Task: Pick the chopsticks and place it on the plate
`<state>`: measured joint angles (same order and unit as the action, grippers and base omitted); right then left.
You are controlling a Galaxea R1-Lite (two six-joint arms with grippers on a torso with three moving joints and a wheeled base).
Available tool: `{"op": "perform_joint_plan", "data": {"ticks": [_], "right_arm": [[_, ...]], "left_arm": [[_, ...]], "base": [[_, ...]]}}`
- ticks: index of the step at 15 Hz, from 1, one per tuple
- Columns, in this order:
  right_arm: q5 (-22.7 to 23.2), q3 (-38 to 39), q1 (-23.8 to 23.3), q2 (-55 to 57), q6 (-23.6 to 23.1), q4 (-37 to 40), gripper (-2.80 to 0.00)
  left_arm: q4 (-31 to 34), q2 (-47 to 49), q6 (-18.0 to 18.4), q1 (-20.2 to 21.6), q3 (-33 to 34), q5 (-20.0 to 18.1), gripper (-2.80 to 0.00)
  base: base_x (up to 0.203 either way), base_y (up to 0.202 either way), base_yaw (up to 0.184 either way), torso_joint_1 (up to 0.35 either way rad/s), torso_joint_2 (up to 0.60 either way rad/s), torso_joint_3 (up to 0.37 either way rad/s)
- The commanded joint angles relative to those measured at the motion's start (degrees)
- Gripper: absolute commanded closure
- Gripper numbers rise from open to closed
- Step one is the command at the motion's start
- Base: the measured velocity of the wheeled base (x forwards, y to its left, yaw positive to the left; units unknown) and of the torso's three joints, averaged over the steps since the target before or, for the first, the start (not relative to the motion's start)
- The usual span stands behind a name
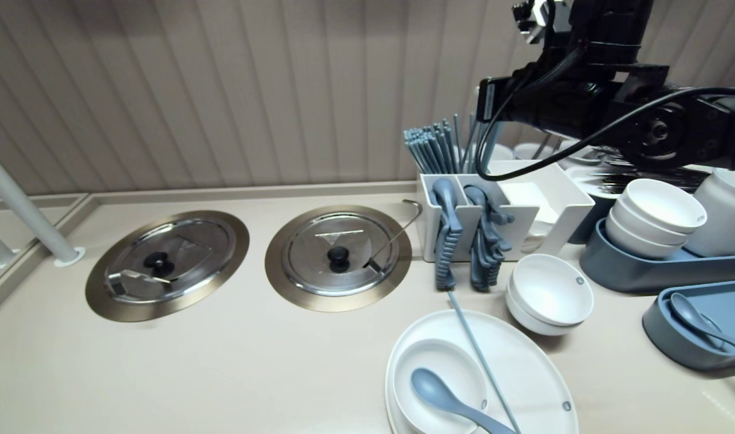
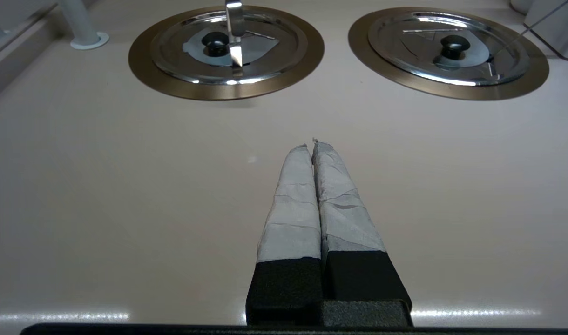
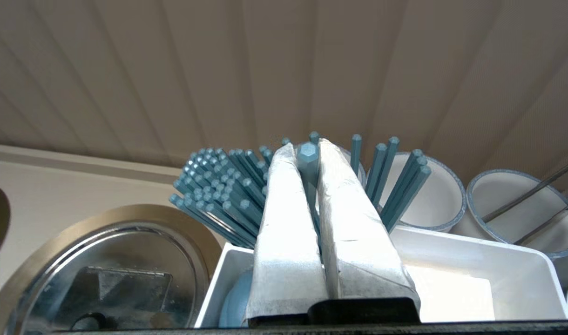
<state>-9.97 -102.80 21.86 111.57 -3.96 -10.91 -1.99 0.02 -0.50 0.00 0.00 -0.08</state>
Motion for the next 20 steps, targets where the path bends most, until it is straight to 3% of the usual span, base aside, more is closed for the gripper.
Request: {"op": "perform_joint_plan", "data": {"ticks": [1,5,20], "right_arm": [[0.0,0.3,0.0,-2.7,0.2,-0.1,0.00],[-2.0,1.1,0.0,-6.2,0.3,-0.1,0.00],[-0.5,5.2,0.0,-16.6,2.1,1.9,0.00]], "left_arm": [[0.0,0.0,0.0,0.0,0.4,0.0,0.00],[0.0,0.0,0.0,0.0,0.4,0.0,0.00],[0.0,0.0,0.0,0.0,0.4,0.0,0.00]], "base": [[0.000,0.000,0.000,0.000,0.00,0.000],[0.000,0.000,0.000,0.000,0.00,0.000],[0.000,0.000,0.000,0.000,0.00,0.000]]}}
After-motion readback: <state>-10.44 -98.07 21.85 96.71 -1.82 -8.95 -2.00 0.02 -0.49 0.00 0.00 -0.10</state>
